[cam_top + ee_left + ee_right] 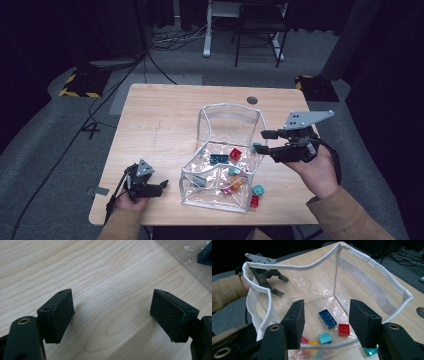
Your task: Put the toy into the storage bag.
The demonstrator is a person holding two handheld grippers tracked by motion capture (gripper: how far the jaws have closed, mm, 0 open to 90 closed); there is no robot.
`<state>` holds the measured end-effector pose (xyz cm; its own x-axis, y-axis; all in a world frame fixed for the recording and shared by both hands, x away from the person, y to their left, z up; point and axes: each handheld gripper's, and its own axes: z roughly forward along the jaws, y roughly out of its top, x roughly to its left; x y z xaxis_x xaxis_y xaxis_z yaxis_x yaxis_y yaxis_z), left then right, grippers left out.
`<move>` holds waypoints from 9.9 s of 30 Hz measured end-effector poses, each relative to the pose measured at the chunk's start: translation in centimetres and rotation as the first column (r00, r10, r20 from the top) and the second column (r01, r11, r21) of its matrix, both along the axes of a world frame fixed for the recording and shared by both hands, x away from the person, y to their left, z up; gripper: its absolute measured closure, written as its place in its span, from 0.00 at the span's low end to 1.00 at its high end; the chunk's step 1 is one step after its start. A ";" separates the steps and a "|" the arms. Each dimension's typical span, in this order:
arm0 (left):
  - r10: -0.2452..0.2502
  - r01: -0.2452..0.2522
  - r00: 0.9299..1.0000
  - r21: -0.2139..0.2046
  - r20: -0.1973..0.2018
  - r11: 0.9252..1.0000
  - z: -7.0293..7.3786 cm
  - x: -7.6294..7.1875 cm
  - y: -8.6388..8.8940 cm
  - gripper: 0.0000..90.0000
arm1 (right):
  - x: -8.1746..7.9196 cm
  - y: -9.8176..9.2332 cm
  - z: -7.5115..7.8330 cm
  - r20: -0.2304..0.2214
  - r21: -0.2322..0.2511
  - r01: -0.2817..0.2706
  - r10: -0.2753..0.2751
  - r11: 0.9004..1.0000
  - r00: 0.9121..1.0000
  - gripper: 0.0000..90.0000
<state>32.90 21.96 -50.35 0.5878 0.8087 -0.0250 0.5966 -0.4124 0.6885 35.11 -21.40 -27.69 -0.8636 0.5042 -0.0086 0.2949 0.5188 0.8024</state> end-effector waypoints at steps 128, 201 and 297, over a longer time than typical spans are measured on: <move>0.002 -0.002 1.000 0.001 0.004 1.000 0.0 0.0 0.0 0.21 | 0.4 -1.7 1.5 0.059 0.136 0.022 -0.030 0.990 0.998 0.65; 0.001 -0.001 1.000 0.001 0.003 1.000 0.0 0.0 0.0 0.21 | 1.7 4.6 -0.9 -0.038 -0.013 -0.061 0.060 0.998 0.997 0.51; 0.002 -0.002 1.000 0.001 0.004 1.000 0.0 0.0 -0.1 0.21 | -4.2 -1.9 -20.1 -0.235 -0.138 0.002 -0.035 0.990 0.971 0.65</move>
<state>32.90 21.89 -50.39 0.5864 0.8098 -0.0219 0.5943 -0.4117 0.6908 30.86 -23.26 -47.77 -0.8398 0.5282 0.1253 0.4783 0.6108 0.6310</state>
